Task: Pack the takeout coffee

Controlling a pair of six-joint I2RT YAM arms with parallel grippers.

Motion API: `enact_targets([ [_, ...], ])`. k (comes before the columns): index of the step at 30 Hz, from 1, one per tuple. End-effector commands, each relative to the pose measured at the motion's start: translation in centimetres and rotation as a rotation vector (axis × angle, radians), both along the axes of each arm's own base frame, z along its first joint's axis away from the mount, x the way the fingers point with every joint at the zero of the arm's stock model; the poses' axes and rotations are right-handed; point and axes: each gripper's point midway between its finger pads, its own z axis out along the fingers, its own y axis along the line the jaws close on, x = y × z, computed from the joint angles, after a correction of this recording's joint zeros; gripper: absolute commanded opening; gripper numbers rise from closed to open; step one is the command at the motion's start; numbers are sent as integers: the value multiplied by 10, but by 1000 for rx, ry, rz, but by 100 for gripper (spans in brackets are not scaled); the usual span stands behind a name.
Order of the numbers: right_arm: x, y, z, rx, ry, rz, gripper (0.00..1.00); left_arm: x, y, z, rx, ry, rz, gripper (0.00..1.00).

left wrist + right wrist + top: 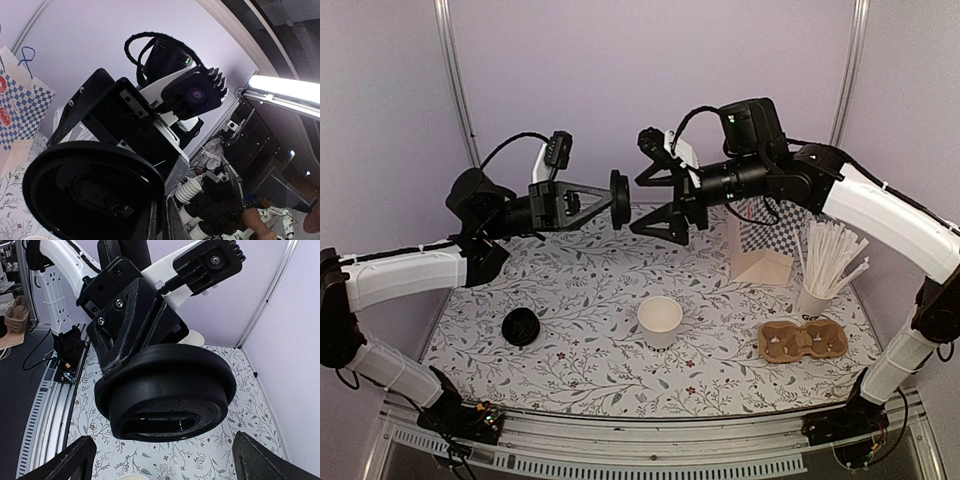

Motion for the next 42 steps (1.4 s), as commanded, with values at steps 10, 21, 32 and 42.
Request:
enact_targets([
  [10, -15, 20, 9, 39, 24, 63, 99, -23, 1, 6, -51, -22, -79, 5],
  [21, -19, 18, 21, 70, 45, 64, 92, -22, -3, -1, -44, -9, -81, 5],
  [32, -19, 19, 24, 81, 73, 62, 70, -20, -6, 0, -39, -13, -77, 6],
  [42, -14, -7, -34, -86, 39, -27, 68, 2, 4, -32, 248, -52, 178, 56],
])
